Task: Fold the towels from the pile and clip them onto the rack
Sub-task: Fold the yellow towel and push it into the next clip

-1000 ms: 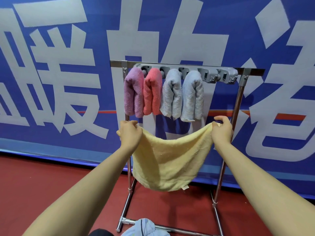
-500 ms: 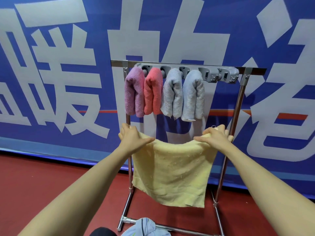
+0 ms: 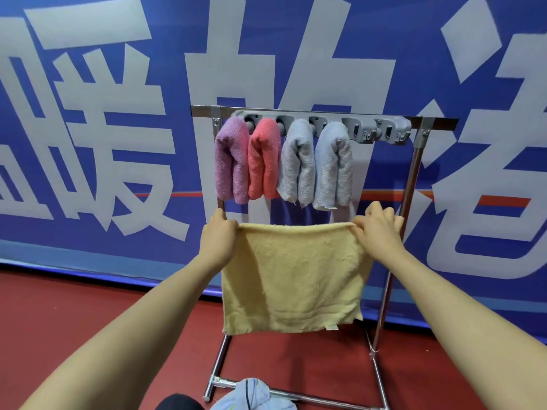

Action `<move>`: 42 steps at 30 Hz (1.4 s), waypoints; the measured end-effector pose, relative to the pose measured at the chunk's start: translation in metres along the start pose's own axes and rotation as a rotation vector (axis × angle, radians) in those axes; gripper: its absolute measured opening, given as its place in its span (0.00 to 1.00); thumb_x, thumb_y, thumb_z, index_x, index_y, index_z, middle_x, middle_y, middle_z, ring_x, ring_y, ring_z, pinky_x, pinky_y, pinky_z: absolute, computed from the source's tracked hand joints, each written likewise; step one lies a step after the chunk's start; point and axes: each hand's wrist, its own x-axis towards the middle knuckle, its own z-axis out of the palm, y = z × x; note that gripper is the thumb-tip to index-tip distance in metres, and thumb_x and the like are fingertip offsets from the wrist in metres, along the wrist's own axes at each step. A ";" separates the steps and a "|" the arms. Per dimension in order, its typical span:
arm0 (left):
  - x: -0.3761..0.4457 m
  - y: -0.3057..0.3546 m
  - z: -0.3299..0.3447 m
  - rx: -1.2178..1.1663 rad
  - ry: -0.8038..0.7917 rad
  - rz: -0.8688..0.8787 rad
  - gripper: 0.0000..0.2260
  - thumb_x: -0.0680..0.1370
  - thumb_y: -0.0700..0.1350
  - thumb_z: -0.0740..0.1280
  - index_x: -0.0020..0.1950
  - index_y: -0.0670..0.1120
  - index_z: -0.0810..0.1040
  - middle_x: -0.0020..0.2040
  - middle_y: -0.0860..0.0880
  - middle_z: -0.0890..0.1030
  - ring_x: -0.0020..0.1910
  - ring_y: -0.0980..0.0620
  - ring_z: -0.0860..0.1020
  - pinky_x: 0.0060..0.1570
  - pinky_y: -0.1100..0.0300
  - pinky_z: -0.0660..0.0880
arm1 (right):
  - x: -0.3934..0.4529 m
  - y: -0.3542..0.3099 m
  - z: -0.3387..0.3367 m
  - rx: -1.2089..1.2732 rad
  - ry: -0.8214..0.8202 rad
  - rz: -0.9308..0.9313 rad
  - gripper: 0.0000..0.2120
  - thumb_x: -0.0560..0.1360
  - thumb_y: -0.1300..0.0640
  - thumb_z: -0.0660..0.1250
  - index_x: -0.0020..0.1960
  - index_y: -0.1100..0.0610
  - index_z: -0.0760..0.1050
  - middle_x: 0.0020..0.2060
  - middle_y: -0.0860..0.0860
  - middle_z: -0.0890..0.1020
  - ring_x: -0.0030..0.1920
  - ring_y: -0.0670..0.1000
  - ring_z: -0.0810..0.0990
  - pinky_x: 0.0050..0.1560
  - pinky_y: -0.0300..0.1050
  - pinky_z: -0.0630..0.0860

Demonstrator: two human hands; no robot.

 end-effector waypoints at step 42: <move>0.023 0.041 -0.044 0.618 0.146 0.373 0.10 0.71 0.29 0.58 0.39 0.44 0.67 0.41 0.42 0.80 0.39 0.40 0.74 0.45 0.54 0.68 | 0.028 -0.010 -0.034 0.150 0.078 0.213 0.11 0.73 0.69 0.59 0.44 0.58 0.78 0.44 0.56 0.78 0.47 0.60 0.77 0.39 0.50 0.73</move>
